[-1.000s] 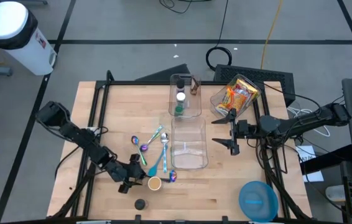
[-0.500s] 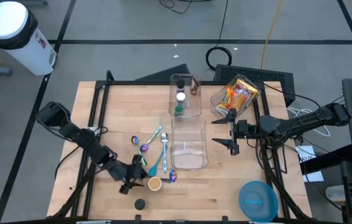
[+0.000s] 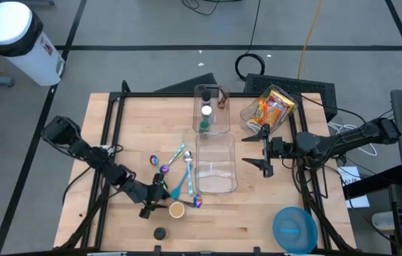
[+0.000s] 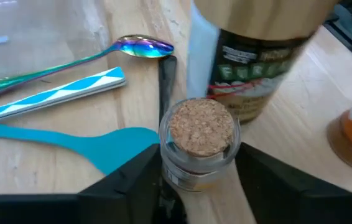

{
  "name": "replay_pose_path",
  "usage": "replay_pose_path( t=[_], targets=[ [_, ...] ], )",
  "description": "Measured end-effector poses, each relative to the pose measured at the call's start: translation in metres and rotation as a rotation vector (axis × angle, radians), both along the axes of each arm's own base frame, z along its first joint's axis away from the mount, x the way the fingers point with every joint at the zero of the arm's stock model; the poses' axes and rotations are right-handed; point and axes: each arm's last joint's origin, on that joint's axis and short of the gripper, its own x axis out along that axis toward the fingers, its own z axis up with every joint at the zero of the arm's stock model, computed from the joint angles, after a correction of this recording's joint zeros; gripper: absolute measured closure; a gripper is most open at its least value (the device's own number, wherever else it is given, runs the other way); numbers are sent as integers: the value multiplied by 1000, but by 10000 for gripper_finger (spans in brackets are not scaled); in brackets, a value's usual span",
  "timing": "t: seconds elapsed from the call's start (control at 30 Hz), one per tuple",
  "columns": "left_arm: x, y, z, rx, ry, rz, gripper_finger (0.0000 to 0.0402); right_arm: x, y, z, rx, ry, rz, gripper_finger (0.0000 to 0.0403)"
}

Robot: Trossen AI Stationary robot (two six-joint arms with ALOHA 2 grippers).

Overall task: Pick & Place Food Item
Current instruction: Put the brown spice bottle into the top left transparent bin, then put the gold spice bottle into the top left transparent bin

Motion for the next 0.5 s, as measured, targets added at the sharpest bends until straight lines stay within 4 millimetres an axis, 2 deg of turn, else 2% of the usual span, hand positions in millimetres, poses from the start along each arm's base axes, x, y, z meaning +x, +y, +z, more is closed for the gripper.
replay_pose_path(
  t=[0.27,0.4,0.5],
  targets=[
    [2,3,-1,8,2,13,320,0,0,0,0,0,0,90],
    [3,5,0,-13,5,39,352,0,0,0,0,0,0,90],
    [5,8,0,-50,17,85,359,0,0,0,0,0,0,90]
  ],
)
